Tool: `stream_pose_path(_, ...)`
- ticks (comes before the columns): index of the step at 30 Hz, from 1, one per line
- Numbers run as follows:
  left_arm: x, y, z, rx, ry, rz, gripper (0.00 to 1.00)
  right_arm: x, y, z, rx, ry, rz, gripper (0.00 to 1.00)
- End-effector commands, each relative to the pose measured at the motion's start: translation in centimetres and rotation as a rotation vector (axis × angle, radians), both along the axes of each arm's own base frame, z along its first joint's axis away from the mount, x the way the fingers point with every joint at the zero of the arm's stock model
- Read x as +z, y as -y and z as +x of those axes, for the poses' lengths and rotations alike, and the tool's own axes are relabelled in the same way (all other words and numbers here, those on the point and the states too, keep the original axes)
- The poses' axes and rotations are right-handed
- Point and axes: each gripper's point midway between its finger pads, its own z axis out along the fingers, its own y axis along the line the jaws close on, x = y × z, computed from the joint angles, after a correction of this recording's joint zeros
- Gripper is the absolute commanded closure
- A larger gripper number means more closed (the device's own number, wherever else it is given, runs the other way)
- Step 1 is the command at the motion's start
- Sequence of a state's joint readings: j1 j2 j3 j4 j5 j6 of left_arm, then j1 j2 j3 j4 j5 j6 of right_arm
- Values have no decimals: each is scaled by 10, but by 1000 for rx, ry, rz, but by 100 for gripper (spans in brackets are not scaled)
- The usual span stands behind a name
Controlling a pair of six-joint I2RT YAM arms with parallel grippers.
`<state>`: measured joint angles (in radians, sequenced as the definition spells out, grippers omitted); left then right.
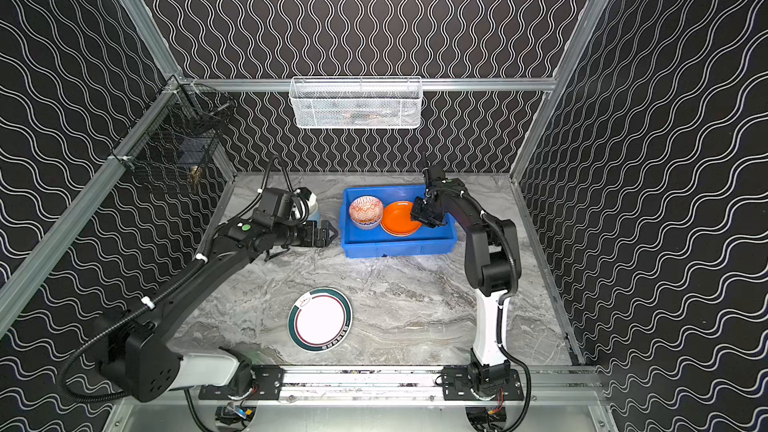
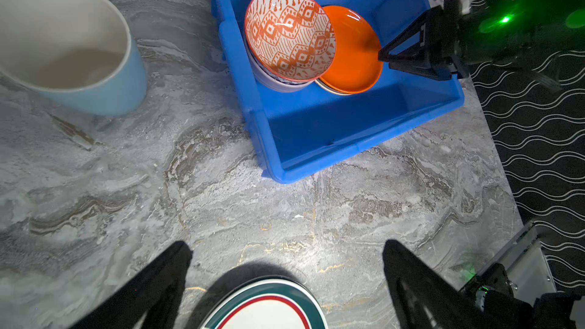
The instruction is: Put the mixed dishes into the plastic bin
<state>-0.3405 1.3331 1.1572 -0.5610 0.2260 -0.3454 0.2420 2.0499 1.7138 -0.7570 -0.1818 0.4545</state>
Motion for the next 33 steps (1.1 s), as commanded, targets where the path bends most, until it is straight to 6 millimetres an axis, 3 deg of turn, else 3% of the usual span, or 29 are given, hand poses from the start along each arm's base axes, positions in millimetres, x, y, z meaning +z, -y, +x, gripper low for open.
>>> stream_pose_path(1,-8,-11,-14,31,-28,28,1,27,-3,-13,21,45,5,47)
stream_pose_path(3,-17,-16,-27,41,-59,32,1,37,-10,-26,47,58,15,45)
stream_pose_path(4,-24,-19,-35,49,-76,30,2,52,-16,-36,72,87,30,44)
stream_pose_path(8,-44,-32,-67,103,-139,16,1,59,-46,-85,174,93,38,43)
stream_pose_path(11,-57,-39,-89,152,-185,-12,1,57,-73,-129,257,90,52,43)
stream_pose_path(15,-84,-49,-117,235,-278,-38,2,45,-95,-178,307,64,122,43)
stream_pose_path(19,-86,-57,-129,299,-306,-43,2,36,-116,-219,352,48,192,43)
stream_pose_path(25,-101,-51,-152,336,-389,-139,1,19,-142,-262,441,32,207,43)
stream_pose_path(30,-115,-56,-169,394,-426,-175,1,0,-164,-282,488,1,222,45)
stream_pose_path(33,-121,-58,-177,420,-447,-195,2,-13,-179,-293,523,-22,221,52)
